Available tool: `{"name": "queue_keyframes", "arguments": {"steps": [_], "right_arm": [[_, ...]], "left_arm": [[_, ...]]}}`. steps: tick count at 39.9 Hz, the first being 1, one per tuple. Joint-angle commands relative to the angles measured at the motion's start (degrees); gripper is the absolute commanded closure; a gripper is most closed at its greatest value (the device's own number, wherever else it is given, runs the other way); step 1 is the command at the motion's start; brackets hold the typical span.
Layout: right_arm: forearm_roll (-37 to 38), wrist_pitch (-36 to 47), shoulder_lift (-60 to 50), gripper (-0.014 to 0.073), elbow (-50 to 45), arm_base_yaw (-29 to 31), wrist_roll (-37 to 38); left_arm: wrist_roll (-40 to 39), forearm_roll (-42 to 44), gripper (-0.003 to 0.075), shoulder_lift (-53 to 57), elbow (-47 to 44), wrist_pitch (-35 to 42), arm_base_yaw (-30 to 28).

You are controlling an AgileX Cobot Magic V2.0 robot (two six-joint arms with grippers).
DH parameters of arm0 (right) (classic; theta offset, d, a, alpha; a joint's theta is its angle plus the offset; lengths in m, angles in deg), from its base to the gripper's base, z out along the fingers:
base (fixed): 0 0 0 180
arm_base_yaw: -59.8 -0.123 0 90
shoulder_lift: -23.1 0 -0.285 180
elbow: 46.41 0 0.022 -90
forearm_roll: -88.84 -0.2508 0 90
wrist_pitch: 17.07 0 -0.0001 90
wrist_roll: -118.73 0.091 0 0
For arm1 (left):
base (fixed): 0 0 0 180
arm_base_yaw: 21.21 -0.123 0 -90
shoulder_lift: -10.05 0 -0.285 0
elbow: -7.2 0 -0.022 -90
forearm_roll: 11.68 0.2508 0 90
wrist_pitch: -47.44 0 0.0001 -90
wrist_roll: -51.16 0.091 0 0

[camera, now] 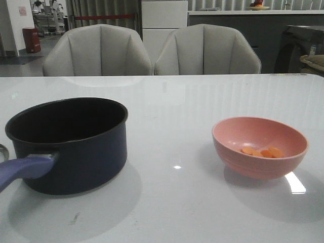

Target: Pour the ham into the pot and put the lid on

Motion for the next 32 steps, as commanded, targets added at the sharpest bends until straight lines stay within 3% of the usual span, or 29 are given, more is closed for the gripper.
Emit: {"name": "queue_keyframes", "arguments": {"steps": [1,4,10,14,24,32], "right_arm": [[-0.18,0.47,3.81,0.0427,3.76,0.07,0.16],[-0.18,-2.14,7.25,0.0389,5.78,0.07,-0.68],[-0.24,-7.06,13.67,0.0192,10.66,0.05,-0.94],[-2.48,-8.42,17.44,0.0113,13.53,0.05,-0.94],[-13.53,-15.21,31.89,0.0109,22.65,-1.18,-4.91],[-16.70,-17.21,42.75,0.0109,29.72,-1.85,-7.76]], "left_arm": [[-0.08,-0.51,0.0199,-0.54,1.51,4.30,0.31],[-0.08,-0.51,0.0199,-0.54,1.51,4.30,0.31],[-0.08,-0.51,0.0199,-0.54,1.51,4.30,0.31],[-0.08,-0.51,0.0199,-0.54,1.51,4.30,0.31],[-0.08,-0.51,0.0199,-0.54,1.51,4.30,0.31],[-0.08,-0.59,0.0199,-0.54,1.51,4.30,0.31]]}}
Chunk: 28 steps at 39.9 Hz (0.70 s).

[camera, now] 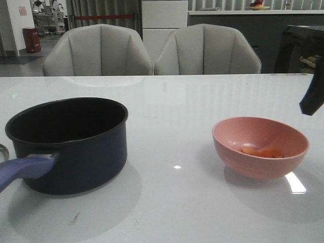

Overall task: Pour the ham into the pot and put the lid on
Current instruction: 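Reach the right gripper to the pink bowl rim and grasp it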

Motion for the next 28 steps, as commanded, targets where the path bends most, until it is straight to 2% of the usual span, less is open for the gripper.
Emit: {"name": "queue_keyframes", "arguments": {"steps": [1,13,17,21,23,28], "right_arm": [[-1.78,0.29,2.69,0.0109,4.47,-0.06,-1.32],[-1.97,0.36,13.52,0.0113,9.99,-2.64,-3.87],[-1.97,0.69,15.76,0.0211,10.60,-2.63,-3.87],[-1.97,0.62,17.04,0.0410,10.68,-2.63,-3.82],[-1.97,0.68,17.24,0.0472,10.68,-2.63,-3.82],[-1.97,1.33,17.24,0.0446,10.68,-2.63,-3.82]], "left_arm": [[-0.08,-0.59,0.0198,-0.41,1.51,4.30,0.31],[-0.08,-0.59,0.0199,0.48,1.51,3.93,0.31],[-0.08,-0.59,0.0199,0.48,1.51,3.43,0.31],[-0.08,-0.59,0.0199,0.48,1.51,3.42,0.31],[-0.08,-0.59,0.0199,0.48,1.51,3.42,0.31],[-0.08,-0.59,0.0199,0.48,1.51,3.42,0.31]]}}
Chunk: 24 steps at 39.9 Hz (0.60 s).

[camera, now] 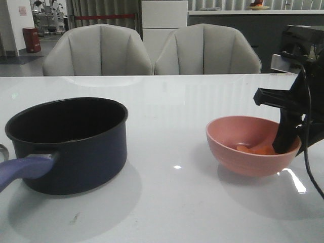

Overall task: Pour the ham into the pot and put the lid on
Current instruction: 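Reach the right gripper to the pink bowl rim and grasp it, then lift the pink bowl and carry it over the saucepan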

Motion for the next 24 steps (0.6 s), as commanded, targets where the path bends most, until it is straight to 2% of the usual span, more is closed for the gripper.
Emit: {"name": "queue_keyframes", "arguments": {"steps": [1,9,14,24], "right_arm": [[-0.91,1.41,-2.33,0.0446,1.67,0.04,-0.49],[-1.70,-2.41,-3.41,0.0446,3.88,0.04,-0.21],[-1.64,-1.60,-6.94,0.0446,5.01,-0.89,-1.15],[1.27,12.11,-16.09,0.0446,5.09,-8.18,-6.28]], "left_arm": [[-0.08,-0.59,0.0199,-0.65,1.51,3.98,0.31],[-0.08,-0.59,0.0199,-0.65,1.51,3.98,0.31],[-0.08,-0.59,0.0199,-0.65,1.51,3.86,0.31],[-0.08,-0.59,0.0199,-0.65,1.51,3.62,0.31]]}}
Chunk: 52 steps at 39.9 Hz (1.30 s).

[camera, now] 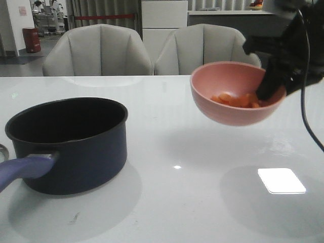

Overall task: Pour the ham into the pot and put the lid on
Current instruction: 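Lift the pink bowl and carry it over the saucepan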

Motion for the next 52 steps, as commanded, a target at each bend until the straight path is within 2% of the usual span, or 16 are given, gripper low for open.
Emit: {"name": "queue_keyframes", "arguments": {"steps": [1,12,18,26,31,39,43,52], "right_arm": [[1.43,8.59,-5.64,0.0446,2.07,-3.65,-2.55],[9.96,15.94,-6.04,0.0455,5.30,-16.83,-3.83],[11.19,19.65,-3.22,0.0455,9.97,-21.60,-3.83],[11.64,20.22,4.39,0.0455,18.72,-24.72,-3.78],[14.57,22.67,8.45,0.0455,22.72,-27.00,-3.78],[21.31,32.42,11.24,0.0455,23.41,-29.01,-3.83],[22.21,38.30,11.81,0.0455,23.29,-29.07,-4.47],[22.26,48.75,12.61,0.0455,22.99,-29.34,-11.13]], "left_arm": [[-0.08,-0.59,0.0199,-0.65,1.51,3.99,0.31],[-0.08,-0.59,0.0199,-0.65,1.51,3.99,0.31],[-0.08,-0.59,0.0199,-0.65,1.51,3.99,0.31],[-0.08,-0.59,0.0199,-0.65,1.51,3.99,0.31],[-0.08,-0.59,0.0199,-0.65,1.51,3.99,0.31],[-0.08,-0.59,0.0199,-0.65,1.51,3.89,0.31],[-0.08,-0.59,0.0199,-0.65,1.51,3.89,0.31],[-0.08,-0.59,0.0199,-0.65,1.51,3.89,0.31]]}}
